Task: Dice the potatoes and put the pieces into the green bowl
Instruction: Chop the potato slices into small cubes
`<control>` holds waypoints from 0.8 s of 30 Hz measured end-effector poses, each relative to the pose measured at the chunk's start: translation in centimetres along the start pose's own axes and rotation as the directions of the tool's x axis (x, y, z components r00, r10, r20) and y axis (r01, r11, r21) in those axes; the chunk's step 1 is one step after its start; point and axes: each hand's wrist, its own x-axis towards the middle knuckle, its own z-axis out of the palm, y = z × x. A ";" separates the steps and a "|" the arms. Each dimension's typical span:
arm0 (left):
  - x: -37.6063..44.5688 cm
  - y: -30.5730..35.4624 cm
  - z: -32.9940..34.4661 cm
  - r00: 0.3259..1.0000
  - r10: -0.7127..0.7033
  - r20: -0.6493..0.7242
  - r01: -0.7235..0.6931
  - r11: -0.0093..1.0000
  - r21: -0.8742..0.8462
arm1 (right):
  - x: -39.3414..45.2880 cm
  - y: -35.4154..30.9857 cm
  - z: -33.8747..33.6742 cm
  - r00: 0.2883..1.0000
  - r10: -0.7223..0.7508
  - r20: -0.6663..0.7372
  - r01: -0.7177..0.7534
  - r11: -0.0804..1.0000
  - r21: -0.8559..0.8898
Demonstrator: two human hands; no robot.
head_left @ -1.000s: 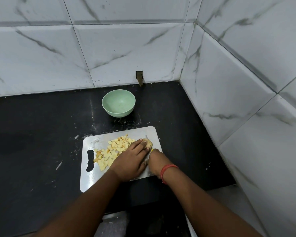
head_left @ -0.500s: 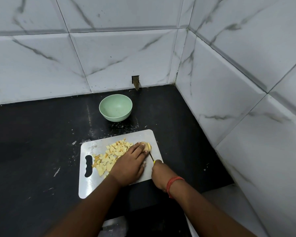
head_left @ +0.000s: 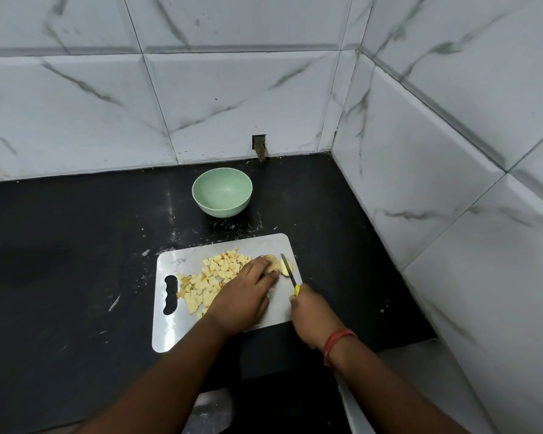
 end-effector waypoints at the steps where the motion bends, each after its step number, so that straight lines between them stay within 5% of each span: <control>1: 0.0 0.0 -0.1 1.000 -0.005 -0.008 0.005 0.999 -0.032 | 0.3 -0.2 0.1 1.000 -0.006 -0.009 0.006 1.000 0.003; 24: -0.1 -1.3 0.1 0.998 0.063 0.001 -0.063 0.996 -0.064 | 1.5 -2.3 -0.6 0.993 -0.090 0.072 0.098 0.989 -0.114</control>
